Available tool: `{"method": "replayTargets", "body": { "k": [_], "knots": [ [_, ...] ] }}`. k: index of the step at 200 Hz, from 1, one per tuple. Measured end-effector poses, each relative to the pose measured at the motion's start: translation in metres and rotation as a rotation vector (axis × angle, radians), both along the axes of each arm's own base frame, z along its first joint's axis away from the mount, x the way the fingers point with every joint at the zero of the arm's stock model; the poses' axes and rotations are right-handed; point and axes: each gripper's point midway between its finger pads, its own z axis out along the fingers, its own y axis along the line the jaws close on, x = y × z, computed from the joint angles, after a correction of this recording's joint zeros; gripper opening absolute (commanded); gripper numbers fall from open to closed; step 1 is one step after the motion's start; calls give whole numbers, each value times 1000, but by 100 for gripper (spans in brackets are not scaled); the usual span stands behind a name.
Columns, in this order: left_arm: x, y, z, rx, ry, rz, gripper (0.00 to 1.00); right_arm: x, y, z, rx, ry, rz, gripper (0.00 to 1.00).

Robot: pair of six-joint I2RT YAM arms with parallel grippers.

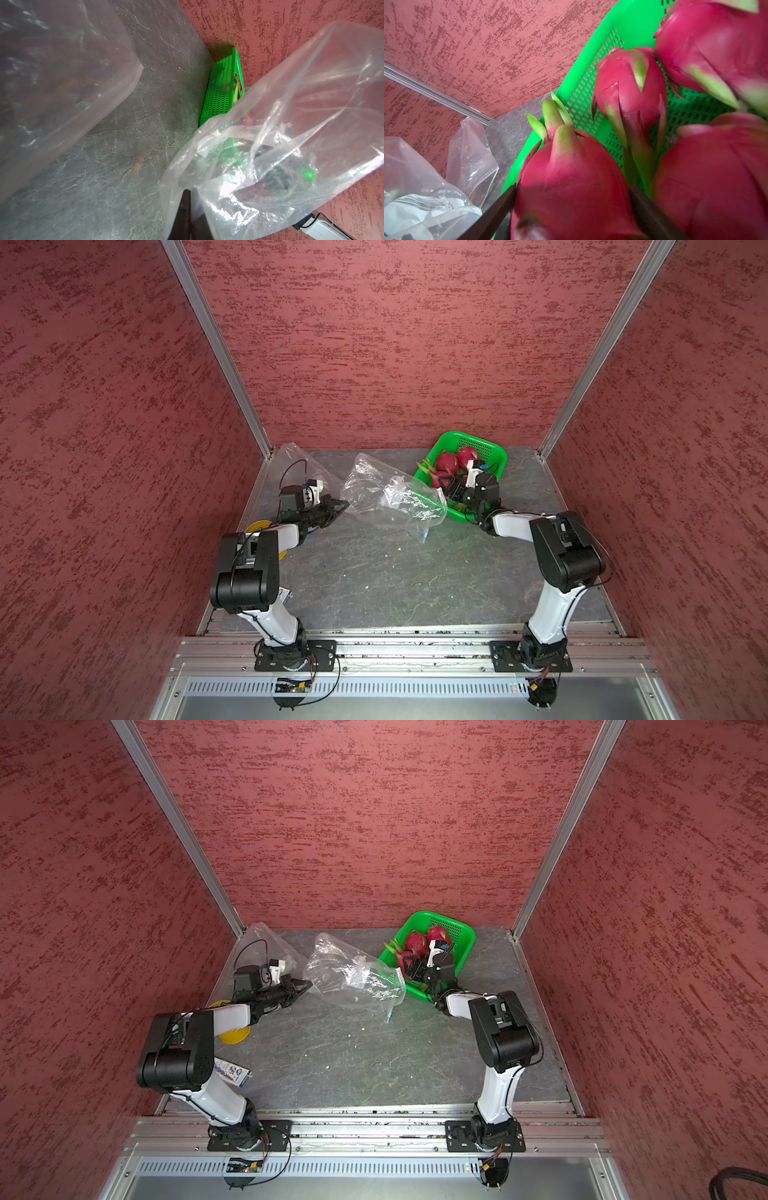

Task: Open the zip-top bag and take out the dragon fruit
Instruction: Place the dragon fruit in the basket.

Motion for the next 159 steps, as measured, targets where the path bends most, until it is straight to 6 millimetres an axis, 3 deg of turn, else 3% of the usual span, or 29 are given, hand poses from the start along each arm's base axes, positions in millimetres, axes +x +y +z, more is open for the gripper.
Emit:
{"method": "replayTargets", "body": {
  "k": [39, 82, 100, 129, 159],
  "knots": [
    [0, 0, 0, 0, 0, 1, 0, 1, 0, 1, 2, -2, 1, 97],
    [0, 1, 0, 0, 0, 4, 0, 1, 0, 16, -1, -27, 1, 99],
    [1, 4, 0, -1, 1, 11, 0, -2, -2, 36, -7, -59, 0, 98],
    [8, 16, 6, -9, -4, 46, 0, -11, -7, 85, -17, -157, -10, 98],
    [27, 40, 26, -4, -48, 115, 0, -36, -18, 124, -31, -248, -31, 99]
  ]
}}
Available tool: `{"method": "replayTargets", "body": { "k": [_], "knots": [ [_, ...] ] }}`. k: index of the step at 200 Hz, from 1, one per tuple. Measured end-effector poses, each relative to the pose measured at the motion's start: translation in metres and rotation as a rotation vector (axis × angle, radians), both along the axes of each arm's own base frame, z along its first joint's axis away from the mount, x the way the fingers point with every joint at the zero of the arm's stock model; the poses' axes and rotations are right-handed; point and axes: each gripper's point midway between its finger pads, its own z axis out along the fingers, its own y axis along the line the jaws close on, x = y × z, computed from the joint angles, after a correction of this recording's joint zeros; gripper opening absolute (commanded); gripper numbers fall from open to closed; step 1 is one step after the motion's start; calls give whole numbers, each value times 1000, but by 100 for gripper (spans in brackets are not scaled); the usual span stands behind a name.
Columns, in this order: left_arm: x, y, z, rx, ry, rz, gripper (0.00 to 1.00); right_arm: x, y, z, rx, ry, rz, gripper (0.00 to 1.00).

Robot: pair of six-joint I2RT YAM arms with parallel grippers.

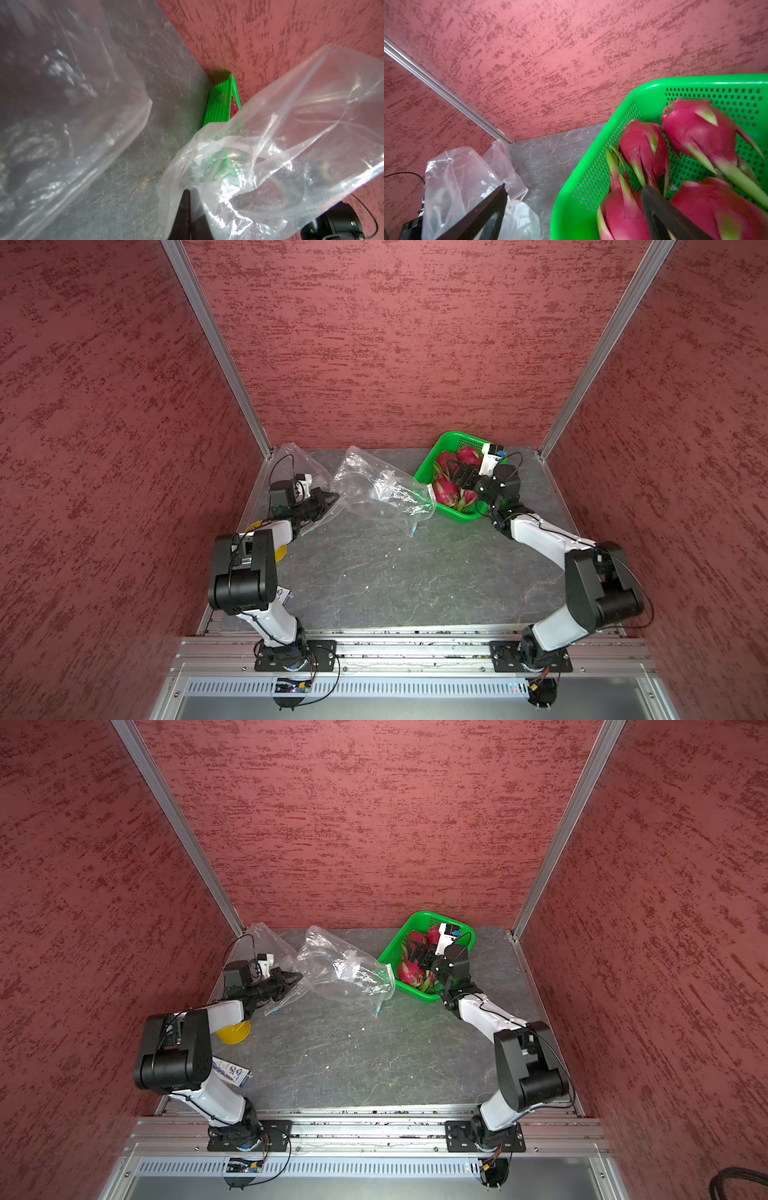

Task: Open the zip-top bag and take out the dragon fruit
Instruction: Place the dragon fruit in the basket, then place the zipper food storage bag at the corner of the board.

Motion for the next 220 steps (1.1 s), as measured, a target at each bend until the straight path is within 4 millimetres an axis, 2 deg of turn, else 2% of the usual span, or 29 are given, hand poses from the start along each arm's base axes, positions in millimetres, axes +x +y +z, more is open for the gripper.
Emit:
{"method": "replayTargets", "body": {
  "k": [20, 51, 93, 127, 162, 194, 201, 203, 204, 205, 207, 210, 220],
  "knots": [
    [18, 17, 20, 9, -51, 41, 0, -20, -9, 3, -14, -15, -19, 99],
    [47, 46, 37, 19, -95, 116, 0, -46, -21, -10, -49, 1, -47, 99],
    [79, 86, 32, 13, -80, 201, 1, -74, -49, -24, -83, 22, -165, 99],
    [99, 106, 31, 37, -55, 245, 5, -92, -74, -27, -107, 16, -274, 99],
    [104, 114, 31, 58, -40, 264, 24, -102, -91, -39, -155, 35, -346, 99],
    [101, 115, 24, 72, -15, 266, 54, -105, -107, -54, -216, 64, -420, 99],
    [101, 115, 23, 72, -10, 267, 65, -106, -112, -58, -231, 68, -438, 99],
    [101, 116, 23, 69, -5, 272, 72, -106, -113, -59, -237, 69, -443, 99],
    [101, 116, 23, 70, -5, 272, 78, -107, -114, -61, -241, 71, -448, 99],
    [101, 116, 23, 72, -7, 271, 89, -107, -115, -61, -243, 71, -450, 99],
    [101, 115, 23, 78, -11, 266, 97, -107, -116, -63, -248, 72, -457, 99],
    [101, 116, 23, 73, -6, 272, 100, -108, -119, -65, -256, 74, -465, 99],
    [100, 116, 23, 79, -7, 268, 100, -112, -129, -76, -287, 89, -499, 99]
  ]
}}
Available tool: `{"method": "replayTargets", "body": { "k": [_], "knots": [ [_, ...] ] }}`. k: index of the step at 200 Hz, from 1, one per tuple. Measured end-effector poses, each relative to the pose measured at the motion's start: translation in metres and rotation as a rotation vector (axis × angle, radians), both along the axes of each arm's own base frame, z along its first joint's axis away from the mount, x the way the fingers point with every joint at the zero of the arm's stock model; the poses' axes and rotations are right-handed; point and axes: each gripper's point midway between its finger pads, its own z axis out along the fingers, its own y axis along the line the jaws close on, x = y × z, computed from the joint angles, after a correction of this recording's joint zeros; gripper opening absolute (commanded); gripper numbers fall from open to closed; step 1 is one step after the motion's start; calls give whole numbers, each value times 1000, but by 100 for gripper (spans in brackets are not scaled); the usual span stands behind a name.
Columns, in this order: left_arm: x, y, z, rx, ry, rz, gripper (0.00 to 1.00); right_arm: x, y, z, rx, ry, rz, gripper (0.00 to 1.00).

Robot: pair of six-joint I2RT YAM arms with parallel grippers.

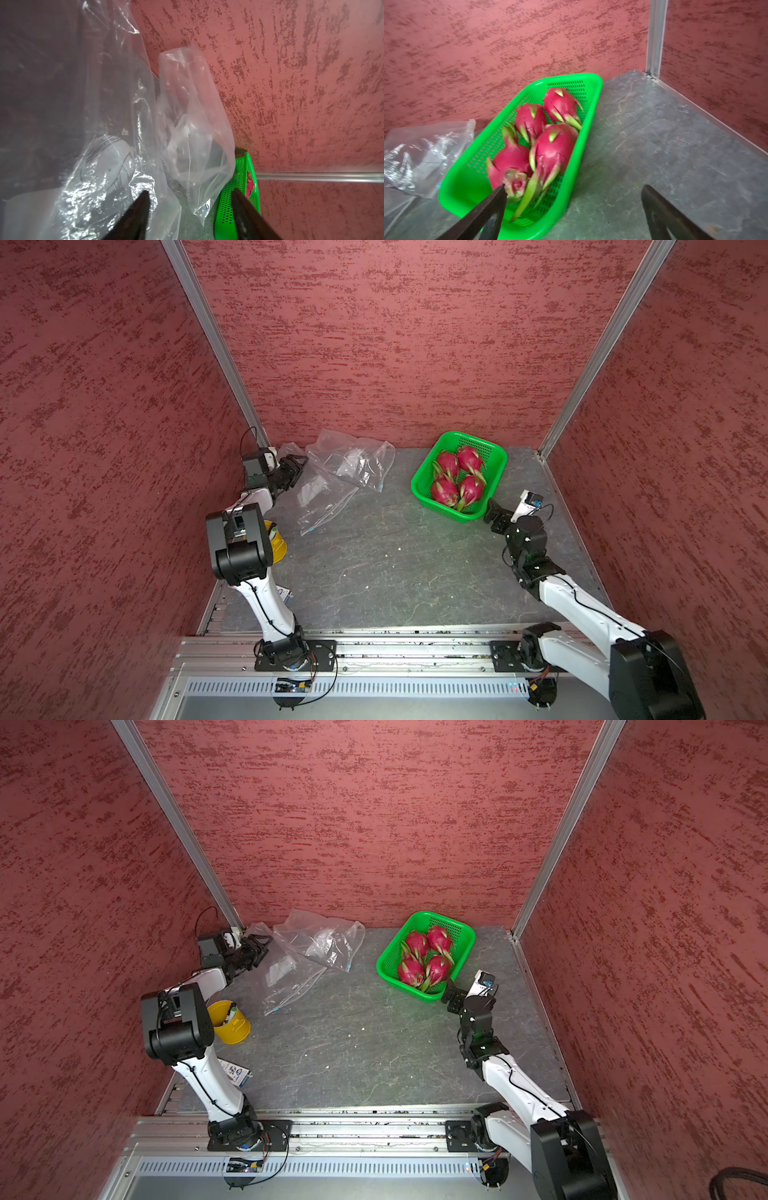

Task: Open the zip-top bag and take out the dragon fruit
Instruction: Place the zipper food storage bag at the corner of the board.

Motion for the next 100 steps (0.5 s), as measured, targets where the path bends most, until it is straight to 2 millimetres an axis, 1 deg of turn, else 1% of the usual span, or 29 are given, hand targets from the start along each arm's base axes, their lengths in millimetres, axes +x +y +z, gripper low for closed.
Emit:
{"method": "replayTargets", "body": {
  "k": [9, 19, 30, 38, 52, 64, 88, 100],
  "knots": [
    [-1, 0, 1, 0, 1, 2, 100, -4, -10, -8, -28, 14, -32, 99],
    [-5, -1, 4, 4, 1, 2, 100, -7, -21, -13, -59, 22, -68, 99],
    [-12, -2, 11, 12, -3, 3, 100, -8, -32, -13, -93, 17, -105, 99],
    [-18, -4, 18, 25, -14, 5, 100, -7, -38, -12, -112, 7, -128, 99],
    [-32, -8, 39, 63, -48, 6, 100, -2, -47, -12, -136, -13, -155, 99],
    [-46, -11, 58, 109, -85, 14, 100, 2, -52, -16, -153, -25, -168, 99],
    [-79, -24, 96, 236, -174, 27, 100, 9, -55, -39, -205, -11, -165, 99],
    [-96, -29, 107, 313, -208, 43, 100, 14, -56, -47, -237, 1, -161, 99]
  ]
}}
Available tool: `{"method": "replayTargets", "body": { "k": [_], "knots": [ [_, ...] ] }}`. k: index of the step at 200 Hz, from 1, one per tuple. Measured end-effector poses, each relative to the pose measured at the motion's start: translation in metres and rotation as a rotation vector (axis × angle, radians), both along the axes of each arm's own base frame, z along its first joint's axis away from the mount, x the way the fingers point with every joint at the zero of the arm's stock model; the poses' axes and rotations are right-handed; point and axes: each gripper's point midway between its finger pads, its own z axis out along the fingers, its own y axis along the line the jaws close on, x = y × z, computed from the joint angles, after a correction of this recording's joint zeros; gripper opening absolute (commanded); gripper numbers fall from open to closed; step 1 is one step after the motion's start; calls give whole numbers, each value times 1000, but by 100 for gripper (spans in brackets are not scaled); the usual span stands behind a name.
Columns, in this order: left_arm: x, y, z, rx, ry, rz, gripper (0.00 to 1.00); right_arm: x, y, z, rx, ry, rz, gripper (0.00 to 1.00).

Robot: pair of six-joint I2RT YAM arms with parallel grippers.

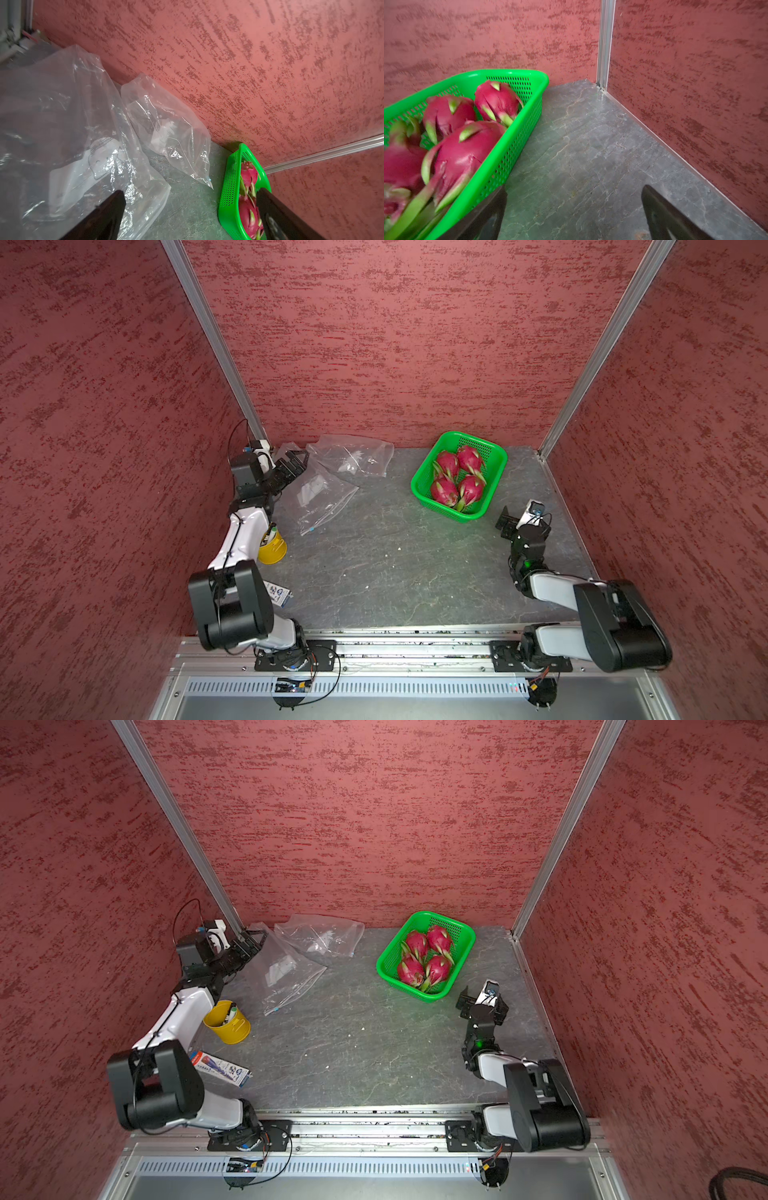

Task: Open the zip-top bag and take out the dragon fruit
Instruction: Place the zipper food storage bag at the corner of the board, then reset both arms

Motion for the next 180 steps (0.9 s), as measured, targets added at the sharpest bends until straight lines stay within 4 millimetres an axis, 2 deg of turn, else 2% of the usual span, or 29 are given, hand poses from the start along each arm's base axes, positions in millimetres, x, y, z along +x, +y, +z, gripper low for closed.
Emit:
{"method": "replayTargets", "body": {
  "k": [14, 34, 54, 66, 81, 100, 127, 150, 180],
  "knots": [
    [-20, -5, 4, 95, -31, 31, 100, 4, 0, 1, -22, -17, 12, 99],
    [-48, -9, -7, 244, -71, 86, 100, 9, -1, 7, -32, -62, 29, 99],
    [-66, -8, -37, 353, -66, 141, 100, 8, -3, 14, -29, -108, 54, 99],
    [-71, 1, -58, 403, -38, 183, 100, 5, -6, 15, -26, -137, 63, 99],
    [-73, 12, -78, 453, -5, 228, 100, 2, -6, 7, -21, -123, 82, 99],
    [-71, 22, -100, 508, 27, 257, 100, 1, -4, 7, -17, -130, 99, 99],
    [-63, 23, -124, 564, 31, 236, 100, 3, -2, 12, -16, -152, 115, 99],
    [-58, 20, -123, 565, -42, 207, 100, 3, -1, 15, -16, -162, 120, 99],
    [-52, 31, -114, 532, -88, 217, 100, 3, -1, 15, -16, -165, 123, 99]
  ]
}}
